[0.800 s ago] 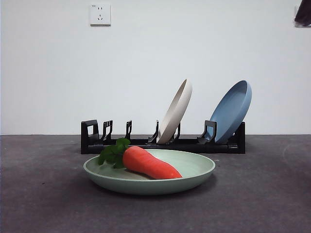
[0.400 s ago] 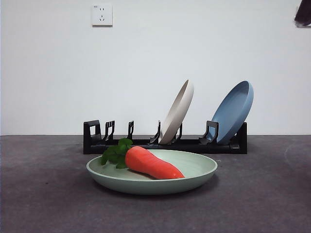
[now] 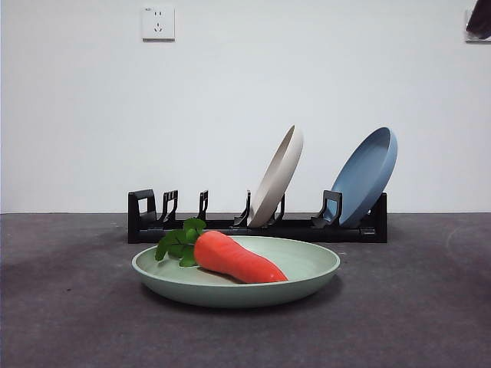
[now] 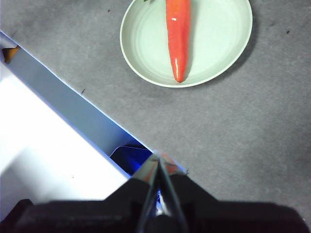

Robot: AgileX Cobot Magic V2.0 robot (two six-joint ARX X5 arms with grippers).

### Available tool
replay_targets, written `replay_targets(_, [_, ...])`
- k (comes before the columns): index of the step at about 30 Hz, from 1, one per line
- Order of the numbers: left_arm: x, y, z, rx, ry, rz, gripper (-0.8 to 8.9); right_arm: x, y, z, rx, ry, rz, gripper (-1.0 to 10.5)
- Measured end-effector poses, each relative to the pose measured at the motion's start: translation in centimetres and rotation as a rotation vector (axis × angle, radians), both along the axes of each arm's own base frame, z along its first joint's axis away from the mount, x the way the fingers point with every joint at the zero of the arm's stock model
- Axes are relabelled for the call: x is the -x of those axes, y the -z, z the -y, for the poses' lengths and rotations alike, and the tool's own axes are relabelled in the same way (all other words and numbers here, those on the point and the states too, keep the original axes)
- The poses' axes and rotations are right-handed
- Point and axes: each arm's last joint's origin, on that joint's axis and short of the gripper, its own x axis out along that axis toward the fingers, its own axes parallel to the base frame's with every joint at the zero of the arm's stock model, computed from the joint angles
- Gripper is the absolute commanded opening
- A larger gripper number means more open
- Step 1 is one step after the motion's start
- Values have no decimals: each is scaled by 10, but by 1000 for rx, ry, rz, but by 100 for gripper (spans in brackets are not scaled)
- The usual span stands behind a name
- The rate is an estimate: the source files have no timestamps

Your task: Take the green plate from the plate rack,put the plate on the table,take the carrot from the table,put the carrot in the plate

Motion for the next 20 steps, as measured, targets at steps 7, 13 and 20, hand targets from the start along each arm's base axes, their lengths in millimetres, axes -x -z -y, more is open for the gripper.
replay_targets(7, [14, 73, -23, 14, -218, 49, -3, 0, 0, 0, 0, 0, 0, 1])
replay_targets(13, [13, 145, -30, 7, -290, -50, -3, 0, 0, 0, 0, 0, 0, 1])
replay_targets(20, [10, 191, -32, 61, -317, -115, -3, 0, 0, 0, 0, 0, 0, 1])
